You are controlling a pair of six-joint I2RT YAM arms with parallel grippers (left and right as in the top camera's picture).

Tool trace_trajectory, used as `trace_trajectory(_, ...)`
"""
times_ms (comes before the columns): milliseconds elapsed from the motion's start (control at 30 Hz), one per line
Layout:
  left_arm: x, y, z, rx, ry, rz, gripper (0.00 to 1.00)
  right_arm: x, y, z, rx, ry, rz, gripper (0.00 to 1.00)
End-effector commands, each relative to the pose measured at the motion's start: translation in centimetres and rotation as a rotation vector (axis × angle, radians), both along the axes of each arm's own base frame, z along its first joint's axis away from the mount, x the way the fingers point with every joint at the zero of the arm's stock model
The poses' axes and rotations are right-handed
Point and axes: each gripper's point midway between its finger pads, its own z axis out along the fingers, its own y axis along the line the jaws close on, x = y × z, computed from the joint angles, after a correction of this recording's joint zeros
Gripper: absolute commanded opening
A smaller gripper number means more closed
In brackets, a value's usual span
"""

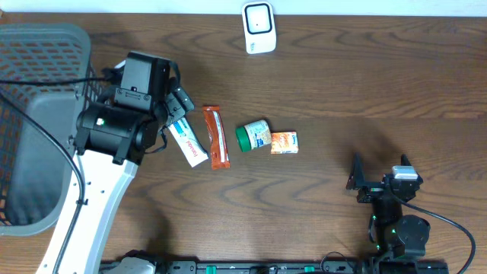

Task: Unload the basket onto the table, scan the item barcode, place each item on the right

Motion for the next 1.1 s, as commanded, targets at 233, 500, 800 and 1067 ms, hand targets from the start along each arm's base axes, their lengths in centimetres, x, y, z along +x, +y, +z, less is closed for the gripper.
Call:
trace_trajectory(233,2.6,0.2,5.9,0.036,-0.287,-0.068,0.93,0.0,0.0,-0.1,0.007,0.001,0.001,0.99)
trace_trajectory(500,2.0,1.0,23.0,0.075,-0.949,-0.093,0.93,0.0,0.0,-0.1,0.007,0.001,0.001,0.99)
trace_trajectory(800,-4.5,10.0,20.7,0.353,-0.777,0.297,0.93,-0.1,1.8,0.4,0.131,-0.013,0.094,0.99)
trace_trajectory(1067,-5.8,11.0,19.6,0.307,-0.752,0.398,0.93,-2.0,5.9,-2.2,0.344,0.321,0.265,0.99)
